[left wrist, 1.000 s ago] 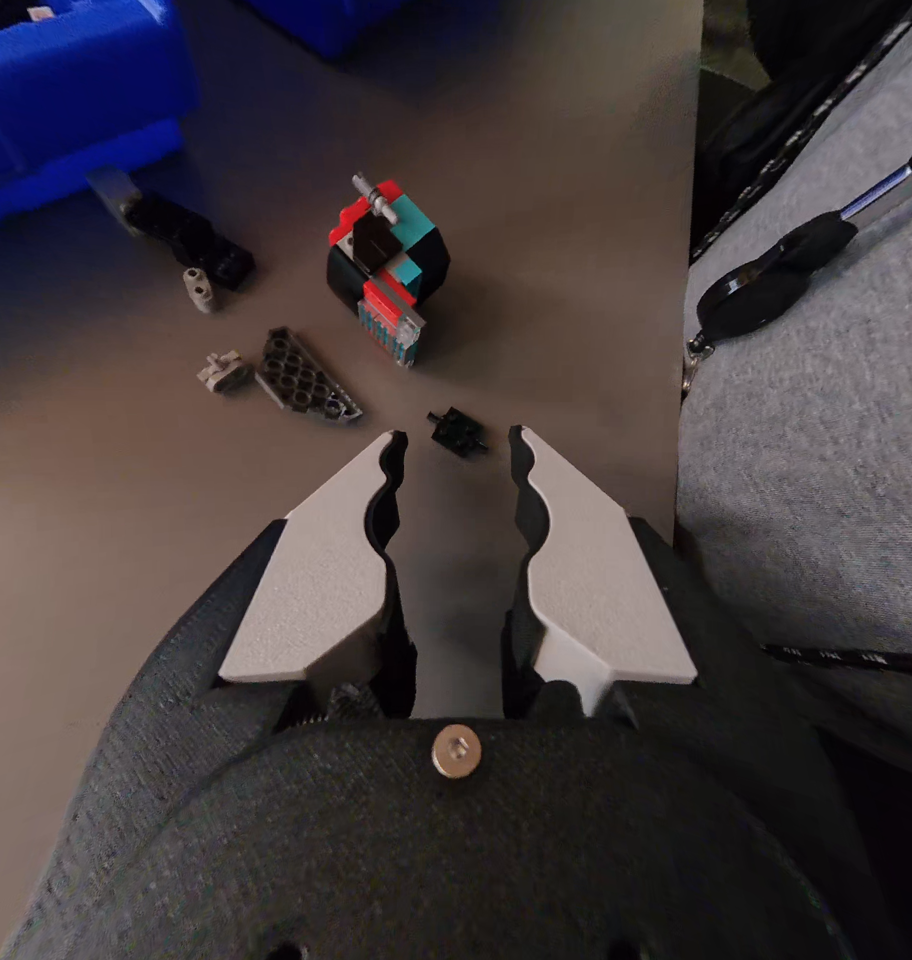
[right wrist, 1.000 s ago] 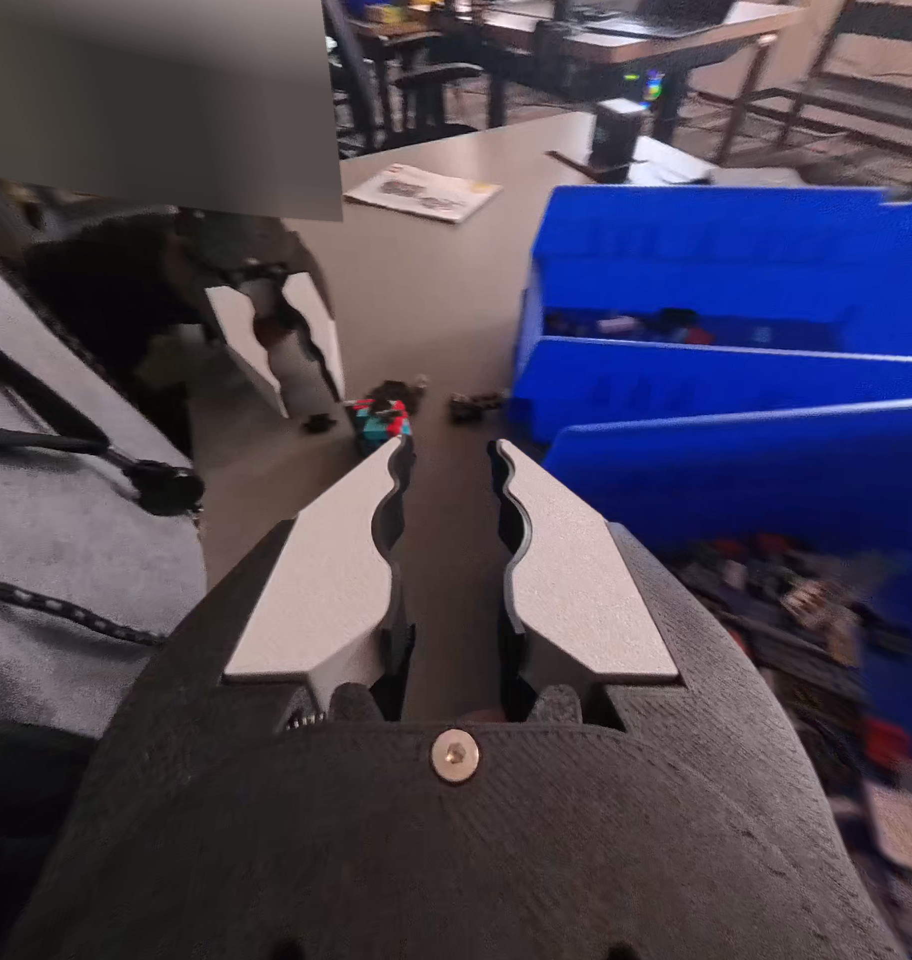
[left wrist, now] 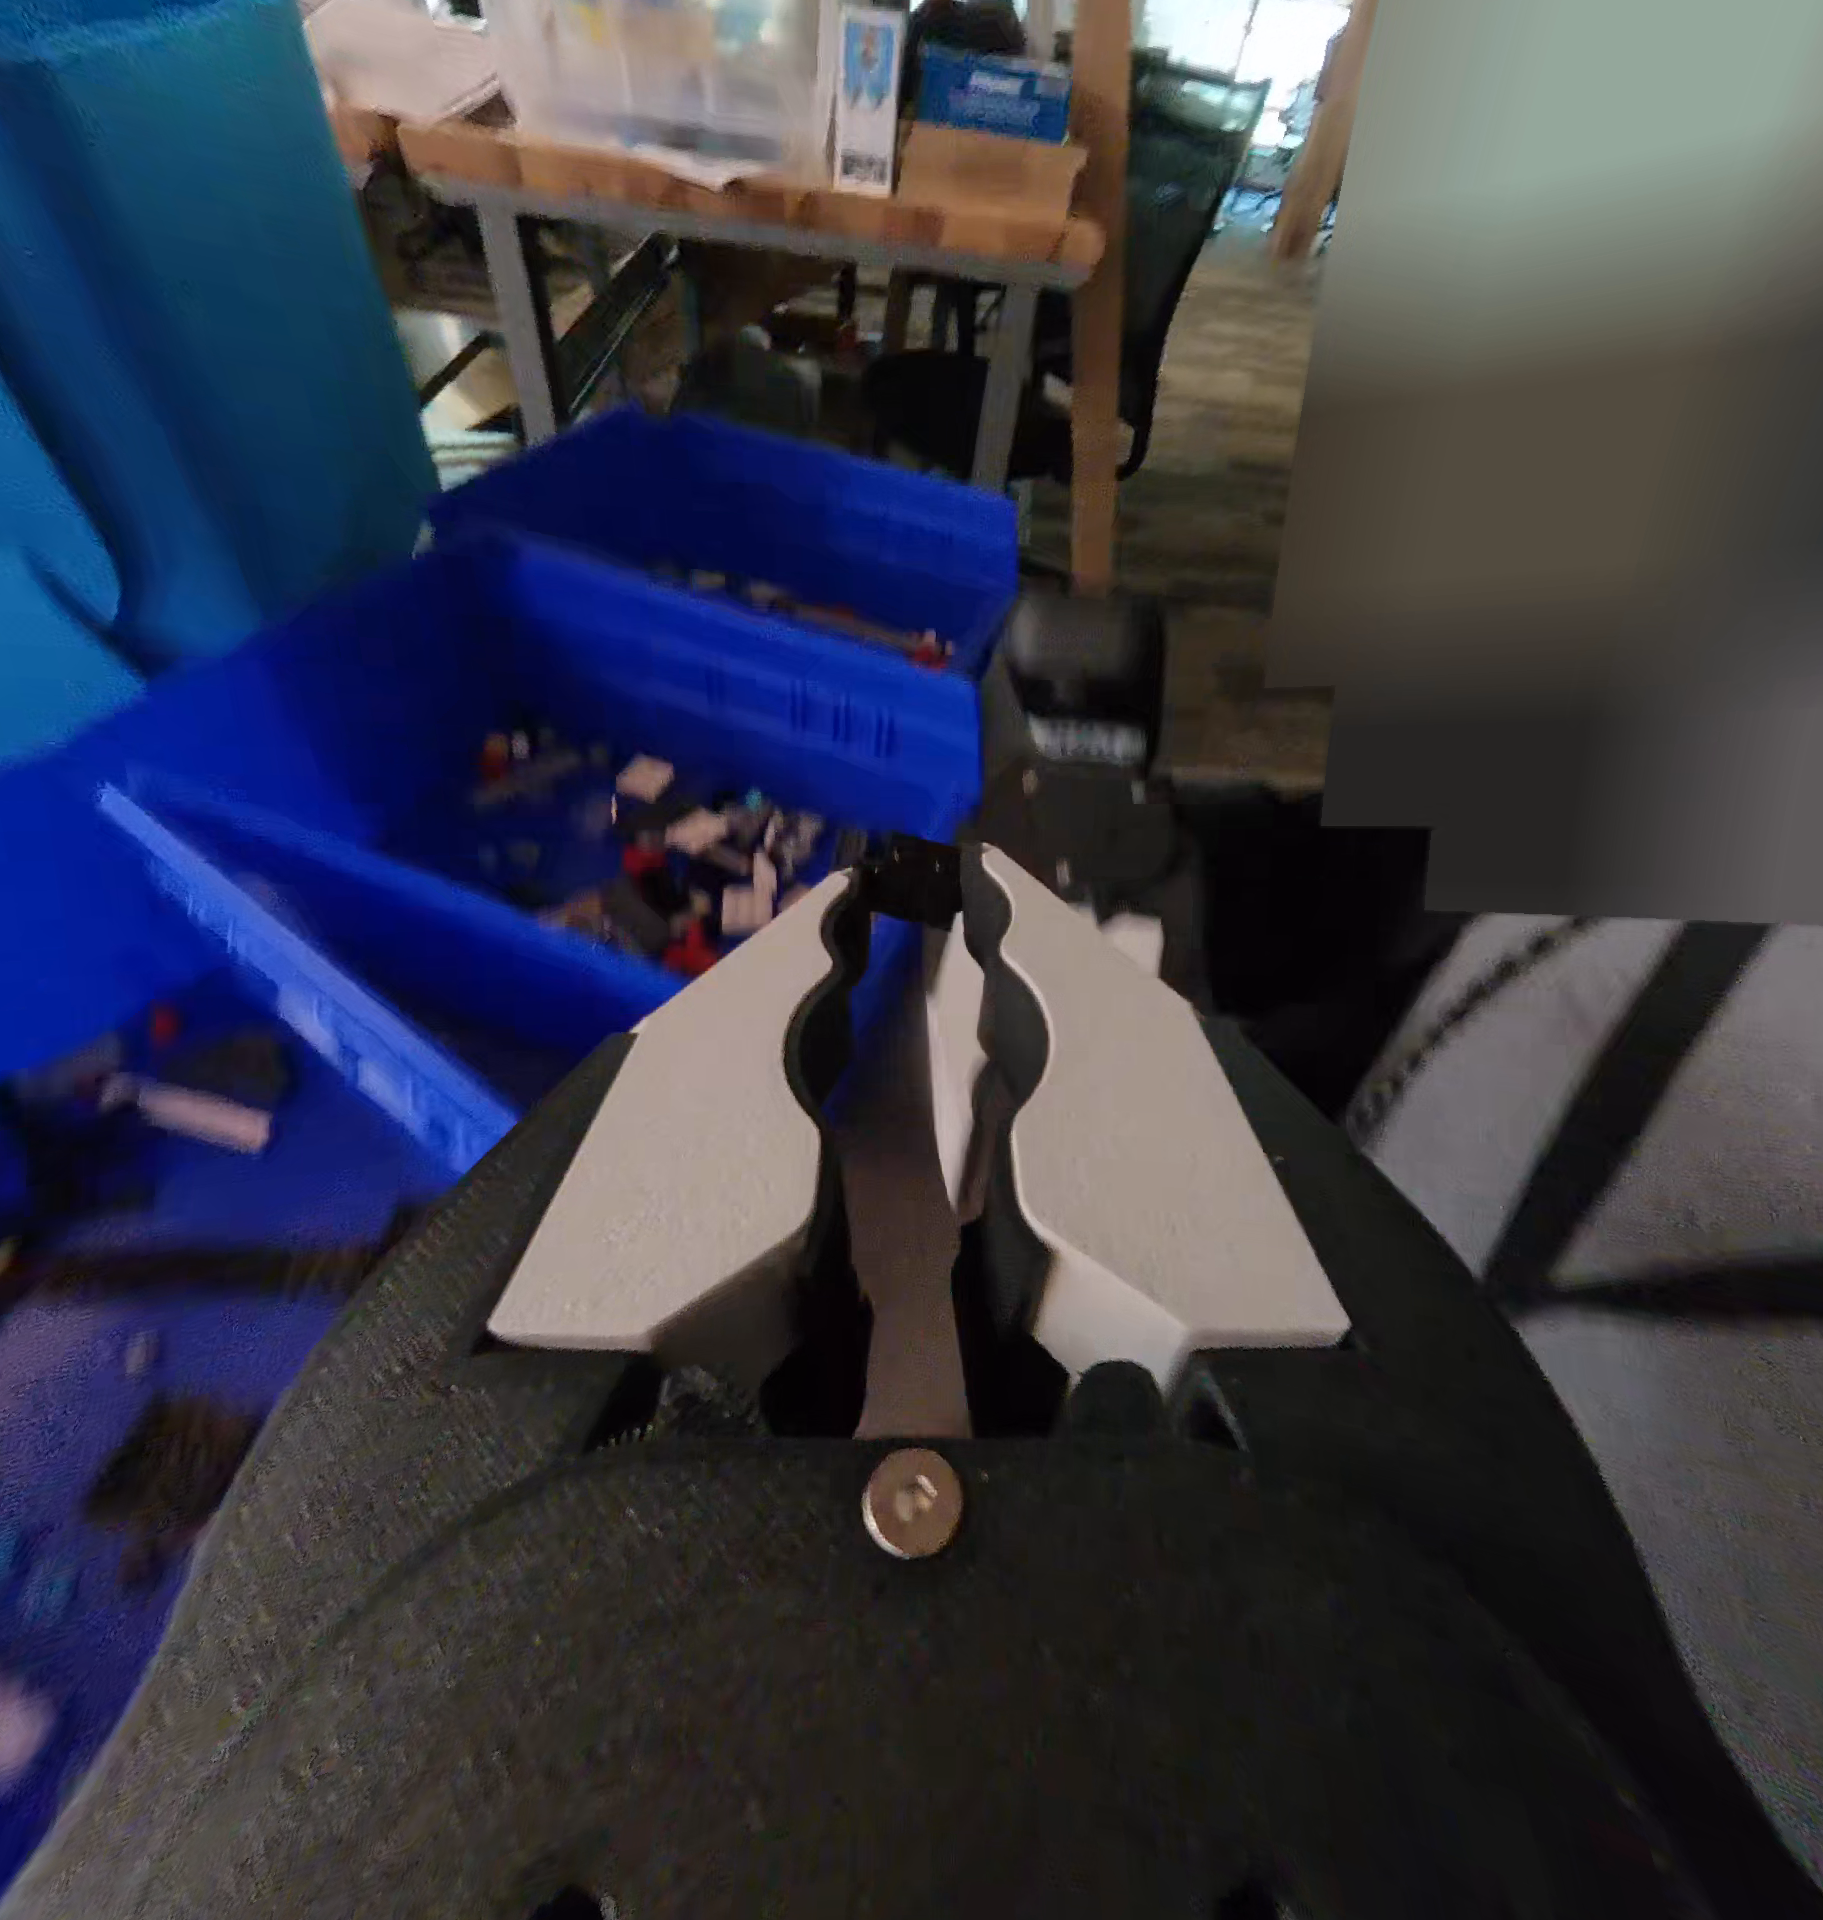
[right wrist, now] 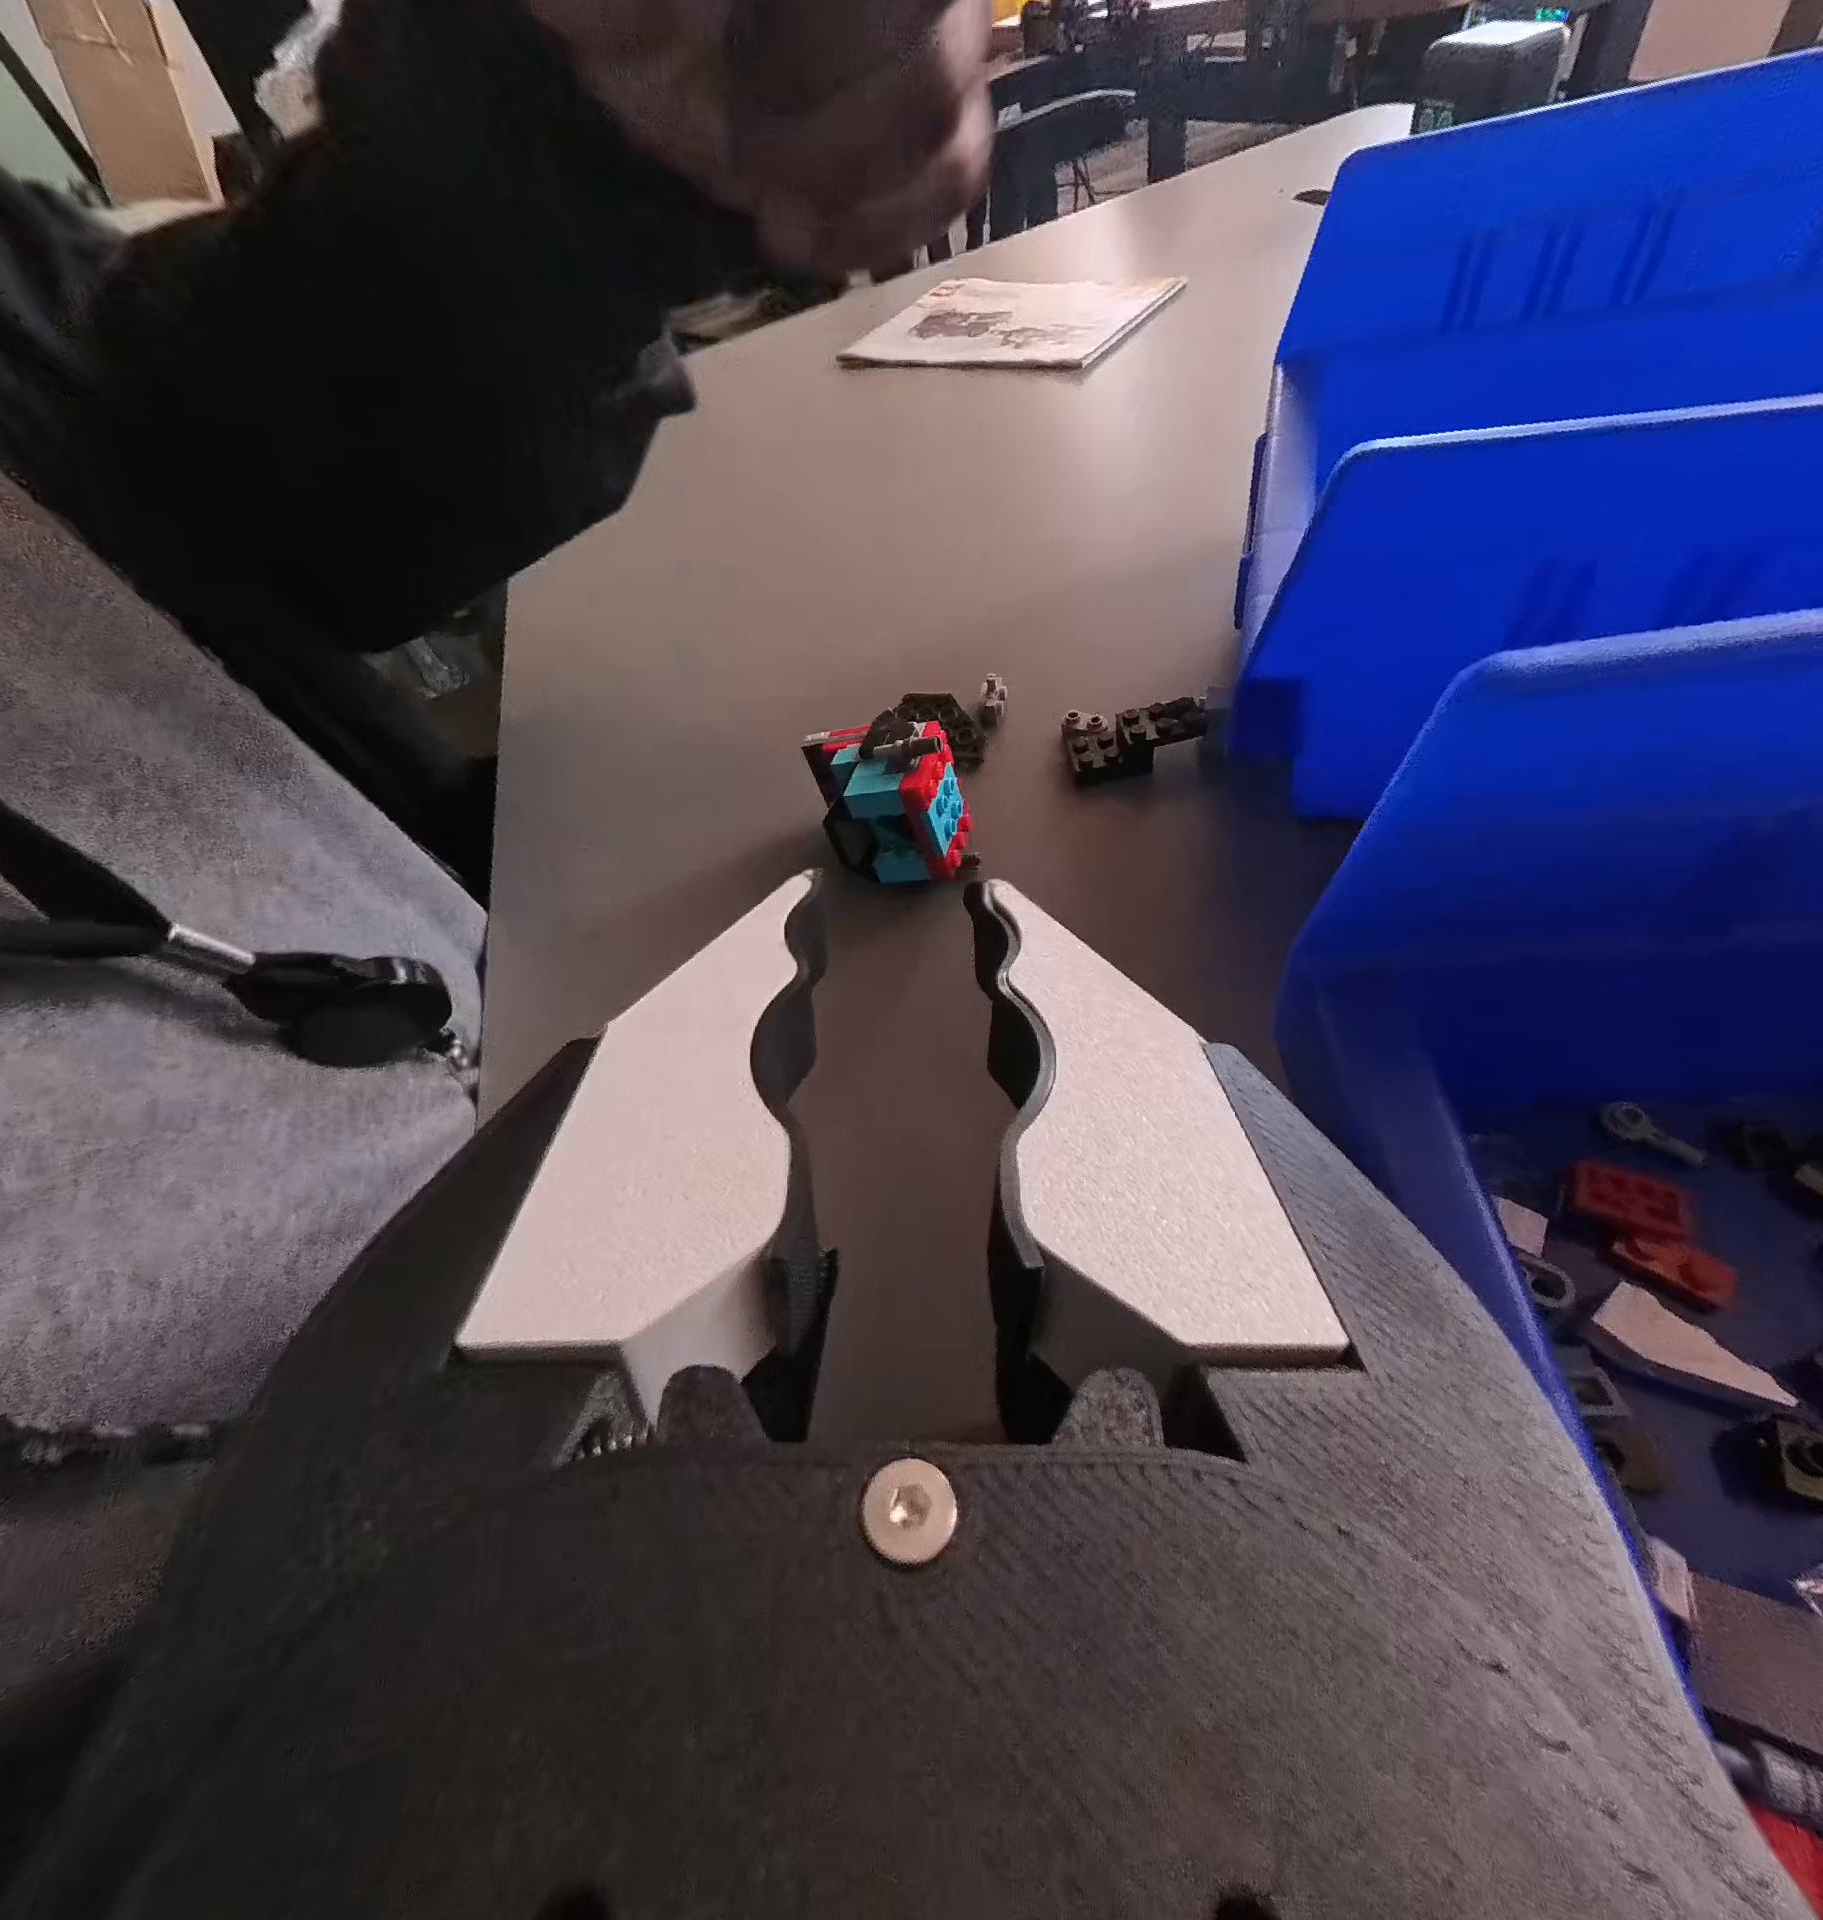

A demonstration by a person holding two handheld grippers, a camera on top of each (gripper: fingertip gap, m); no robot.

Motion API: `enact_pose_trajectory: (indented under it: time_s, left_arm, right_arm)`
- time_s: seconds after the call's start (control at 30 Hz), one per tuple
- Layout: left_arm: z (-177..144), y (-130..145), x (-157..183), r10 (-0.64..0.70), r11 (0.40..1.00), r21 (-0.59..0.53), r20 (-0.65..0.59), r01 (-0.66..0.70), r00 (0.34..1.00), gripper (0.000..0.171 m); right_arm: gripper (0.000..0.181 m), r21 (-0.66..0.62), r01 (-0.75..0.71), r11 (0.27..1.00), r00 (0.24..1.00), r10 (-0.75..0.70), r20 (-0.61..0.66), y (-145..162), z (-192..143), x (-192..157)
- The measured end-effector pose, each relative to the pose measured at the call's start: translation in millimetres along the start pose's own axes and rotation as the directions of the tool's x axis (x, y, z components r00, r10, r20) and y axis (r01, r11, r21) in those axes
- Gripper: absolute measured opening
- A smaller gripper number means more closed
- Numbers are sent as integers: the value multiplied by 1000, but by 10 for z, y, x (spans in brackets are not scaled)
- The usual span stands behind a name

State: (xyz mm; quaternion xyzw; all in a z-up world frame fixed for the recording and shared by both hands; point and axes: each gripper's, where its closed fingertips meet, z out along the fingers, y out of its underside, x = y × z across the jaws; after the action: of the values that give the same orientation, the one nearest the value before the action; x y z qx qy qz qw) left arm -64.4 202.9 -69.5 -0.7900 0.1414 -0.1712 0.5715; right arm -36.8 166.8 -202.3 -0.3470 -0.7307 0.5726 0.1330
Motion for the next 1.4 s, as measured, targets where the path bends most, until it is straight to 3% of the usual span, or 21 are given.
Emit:
enact_pose_trajectory:
  time_s: [0.13,0.27,0.43,0.63,0.87,1.07,1.23,1.4]
  left_arm:
    - [820,-593,-242,33,999,-22,-70,-34,997,20]
    - [1749,-795,-331,-4,994,-106,-170,-15,985,21]
    - [2660,-512,-412,-37,962,-272,-190,-17,981,20]
    - [3104,-192,-469,14,912,-403,-158,-77,987,21]
    - [3192,-46,-476,37,883,-458,-141,-98,989,25]
    - [2977,-148,-423,30,898,-431,-142,-89,989,31]
    - [2307,-352,-410,42,929,-359,-125,-85,991,34]
    - [1264,-255,-651,24,953,-303,-18,-28,1000,39]
  right_arm:
    - [28,42,-32,999,999,32,7,-33,-61,-29]
    - [28,90,-71,993,997,68,30,-66,-134,-86]
    - [28,182,-154,971,987,145,64,-124,-280,-159]
    - [27,278,-214,937,977,209,49,-153,-464,-180]
    - [27,338,-234,912,969,247,3,-162,-591,-128]
    - [28,315,-247,916,964,266,-20,-130,-557,-85]
    - [31,256,-241,936,963,264,-58,-77,-457,-41]
    - [32,233,-236,943,966,254,-49,-109,-333,3]
